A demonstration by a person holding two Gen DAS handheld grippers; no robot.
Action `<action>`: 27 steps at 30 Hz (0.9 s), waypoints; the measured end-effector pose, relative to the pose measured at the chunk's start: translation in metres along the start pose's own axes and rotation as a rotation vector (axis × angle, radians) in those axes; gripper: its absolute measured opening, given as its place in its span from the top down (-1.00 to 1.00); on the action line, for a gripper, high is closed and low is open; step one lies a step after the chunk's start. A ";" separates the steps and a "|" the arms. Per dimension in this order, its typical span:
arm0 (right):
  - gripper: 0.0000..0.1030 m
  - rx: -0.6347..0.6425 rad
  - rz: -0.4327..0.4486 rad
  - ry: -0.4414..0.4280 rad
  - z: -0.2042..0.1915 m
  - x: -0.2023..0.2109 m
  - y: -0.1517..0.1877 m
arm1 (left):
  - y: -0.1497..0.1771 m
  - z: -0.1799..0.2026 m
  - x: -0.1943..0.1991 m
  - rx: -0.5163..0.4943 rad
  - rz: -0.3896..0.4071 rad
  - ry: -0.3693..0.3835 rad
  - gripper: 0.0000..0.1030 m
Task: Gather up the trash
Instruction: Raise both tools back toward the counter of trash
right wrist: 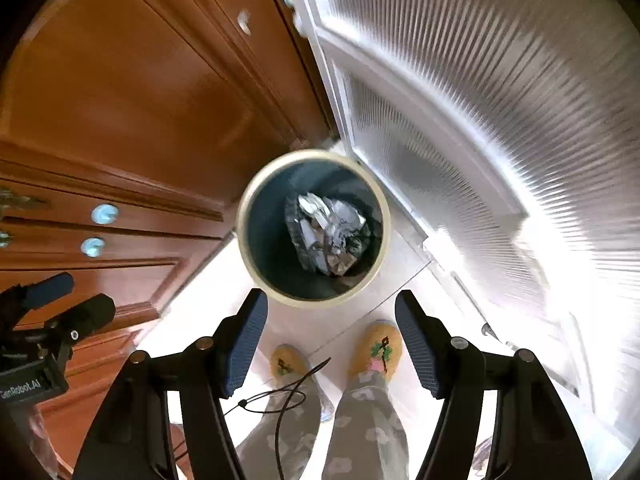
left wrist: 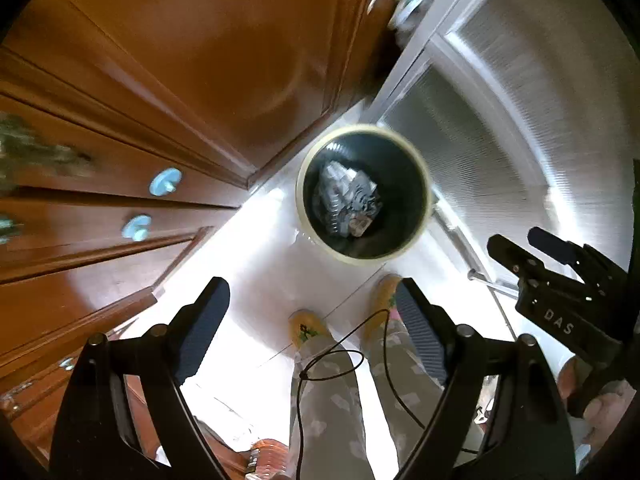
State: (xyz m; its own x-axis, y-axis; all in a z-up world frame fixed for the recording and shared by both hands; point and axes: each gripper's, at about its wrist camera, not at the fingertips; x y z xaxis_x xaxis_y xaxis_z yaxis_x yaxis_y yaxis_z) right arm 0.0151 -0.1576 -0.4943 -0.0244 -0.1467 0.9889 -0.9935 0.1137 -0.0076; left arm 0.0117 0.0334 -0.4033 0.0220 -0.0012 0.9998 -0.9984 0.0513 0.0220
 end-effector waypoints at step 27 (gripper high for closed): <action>-0.31 0.009 0.547 -0.068 -0.080 0.436 -0.004 | -0.001 -0.019 0.374 -0.152 0.564 0.083 -0.58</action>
State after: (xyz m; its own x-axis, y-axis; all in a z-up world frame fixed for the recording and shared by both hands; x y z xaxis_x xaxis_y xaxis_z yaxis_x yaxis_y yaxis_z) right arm 0.0170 -0.1432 -0.0516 -0.5447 -0.1318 0.8282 -0.8345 0.1829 -0.5197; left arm 0.0221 0.0515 -0.0294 -0.4999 0.1452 0.8538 -0.8389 0.1637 -0.5191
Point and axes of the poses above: each gripper's, at about its wrist camera, not at the fingertips, and x roughly against the way its jaws point, z to its right, y to its underside, and after that the axes turned 8 degrees about -x, right-handed
